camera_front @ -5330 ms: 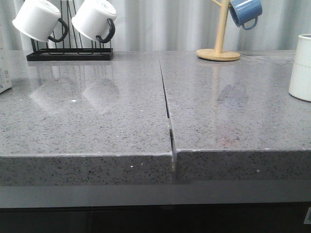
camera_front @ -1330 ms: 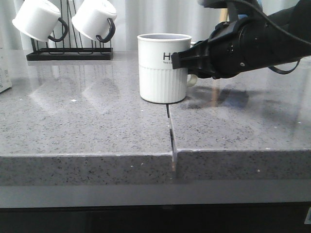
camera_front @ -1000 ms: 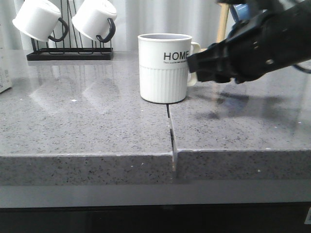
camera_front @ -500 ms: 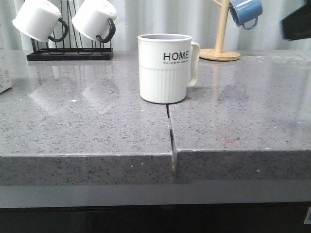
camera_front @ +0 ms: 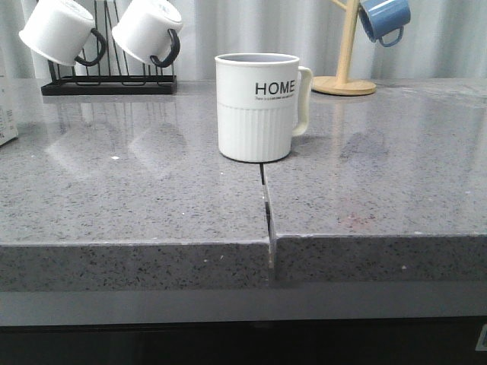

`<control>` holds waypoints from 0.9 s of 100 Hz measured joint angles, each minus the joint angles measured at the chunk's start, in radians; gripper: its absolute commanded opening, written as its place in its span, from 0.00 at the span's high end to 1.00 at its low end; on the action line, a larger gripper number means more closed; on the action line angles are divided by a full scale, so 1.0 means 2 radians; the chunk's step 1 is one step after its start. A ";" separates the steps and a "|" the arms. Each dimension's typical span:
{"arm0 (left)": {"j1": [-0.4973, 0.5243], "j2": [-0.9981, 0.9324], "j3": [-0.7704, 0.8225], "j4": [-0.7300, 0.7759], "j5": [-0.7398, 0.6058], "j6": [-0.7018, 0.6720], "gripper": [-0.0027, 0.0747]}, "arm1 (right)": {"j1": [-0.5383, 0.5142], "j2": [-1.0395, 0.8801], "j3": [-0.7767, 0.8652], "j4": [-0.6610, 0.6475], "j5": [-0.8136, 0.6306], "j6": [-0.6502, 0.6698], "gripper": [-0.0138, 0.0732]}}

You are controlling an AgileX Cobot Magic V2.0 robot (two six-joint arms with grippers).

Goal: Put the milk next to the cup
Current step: 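Open the right gripper and withdraw it from the mug, then close the left gripper around the Pascual milk carton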

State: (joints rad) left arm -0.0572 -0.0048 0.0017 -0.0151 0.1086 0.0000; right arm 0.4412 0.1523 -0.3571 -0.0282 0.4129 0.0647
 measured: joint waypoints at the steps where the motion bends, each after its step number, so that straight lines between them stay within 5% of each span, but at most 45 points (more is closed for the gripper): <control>1: 0.000 0.000 0.000 0.001 -0.001 0.000 0.99 | 0.000 -0.003 0.000 0.000 0.003 0.000 0.82; 20: 0.000 0.000 -0.001 0.003 -0.036 0.000 0.99 | 0.000 -0.034 0.000 0.000 0.053 0.000 0.82; 52: 0.001 0.112 -0.133 0.008 0.052 0.000 0.95 | 0.000 -0.035 0.000 0.000 0.061 0.000 0.82; 69: 0.001 0.214 -0.170 0.008 0.041 0.000 0.61 | 0.000 -0.035 0.000 0.000 0.061 0.000 0.82; 84: 0.001 0.298 -0.175 0.008 -0.031 0.000 0.10 | 0.000 -0.035 0.000 0.000 0.062 0.000 0.82; 90: 0.001 0.326 -0.175 0.008 -0.064 0.000 0.05 | 0.000 -0.035 0.000 0.000 0.062 0.000 0.82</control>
State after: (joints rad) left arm -0.0549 0.6468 -0.3482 0.0000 -0.0184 0.0000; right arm 0.4412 0.0816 -0.3571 -0.0282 0.5367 0.0647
